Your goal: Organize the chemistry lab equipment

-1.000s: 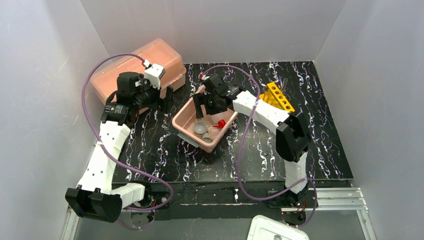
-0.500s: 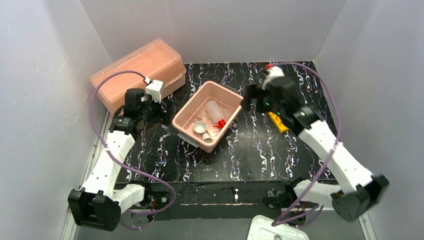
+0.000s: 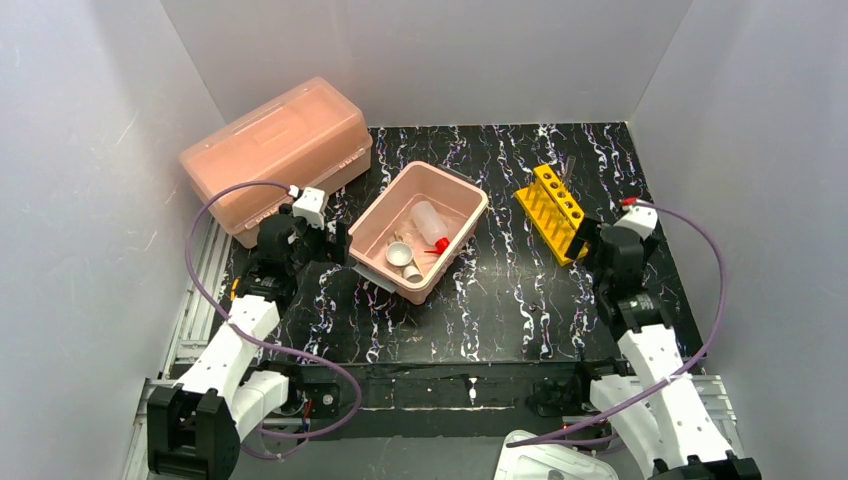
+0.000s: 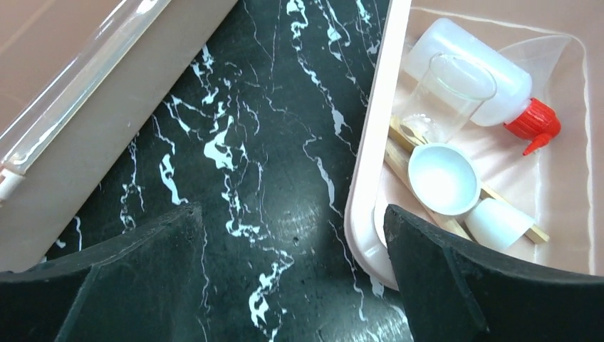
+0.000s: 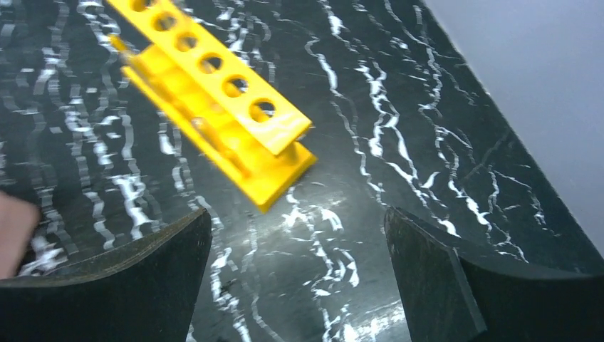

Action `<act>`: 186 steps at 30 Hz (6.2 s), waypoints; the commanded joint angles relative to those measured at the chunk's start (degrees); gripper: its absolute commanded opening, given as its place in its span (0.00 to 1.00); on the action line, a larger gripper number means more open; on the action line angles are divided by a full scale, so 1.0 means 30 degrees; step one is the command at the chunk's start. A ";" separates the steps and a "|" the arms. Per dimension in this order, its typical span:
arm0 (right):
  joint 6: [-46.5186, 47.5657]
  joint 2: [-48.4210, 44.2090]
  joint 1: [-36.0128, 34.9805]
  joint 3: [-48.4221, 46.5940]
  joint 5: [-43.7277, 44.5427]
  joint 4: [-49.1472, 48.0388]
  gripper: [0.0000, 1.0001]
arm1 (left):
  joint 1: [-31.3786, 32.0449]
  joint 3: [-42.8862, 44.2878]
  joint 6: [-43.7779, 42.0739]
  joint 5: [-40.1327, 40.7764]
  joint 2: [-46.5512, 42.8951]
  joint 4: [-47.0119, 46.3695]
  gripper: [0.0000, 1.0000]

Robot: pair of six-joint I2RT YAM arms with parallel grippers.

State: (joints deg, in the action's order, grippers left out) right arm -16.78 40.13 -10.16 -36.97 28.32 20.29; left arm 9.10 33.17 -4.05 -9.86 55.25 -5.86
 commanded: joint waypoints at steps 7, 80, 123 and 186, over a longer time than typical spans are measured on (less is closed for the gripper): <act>0.2826 0.0447 0.0314 0.6668 0.4462 -1.2992 0.98 | -0.1000 -0.3174 -0.0048 0.0720 0.3291 -0.5957 0.99; 0.3669 1.1892 0.2176 0.7784 -0.1587 -2.6426 0.98 | -0.3936 -0.5407 0.1087 -0.0134 0.9917 -1.7385 0.99; 0.2839 0.8675 -0.8349 -0.5360 -0.0174 -0.5929 0.98 | -0.1877 0.4067 -0.1315 -0.7247 0.7746 -0.3161 0.99; 0.7542 2.0145 -1.3575 -1.9100 -0.7792 0.1429 0.44 | -0.0486 0.7850 -0.1657 -0.6075 0.8946 -0.1161 0.99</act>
State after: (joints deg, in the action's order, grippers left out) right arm 9.93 100.68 -53.87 -93.97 5.89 23.55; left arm 7.35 54.35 -9.35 -27.45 84.23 -11.18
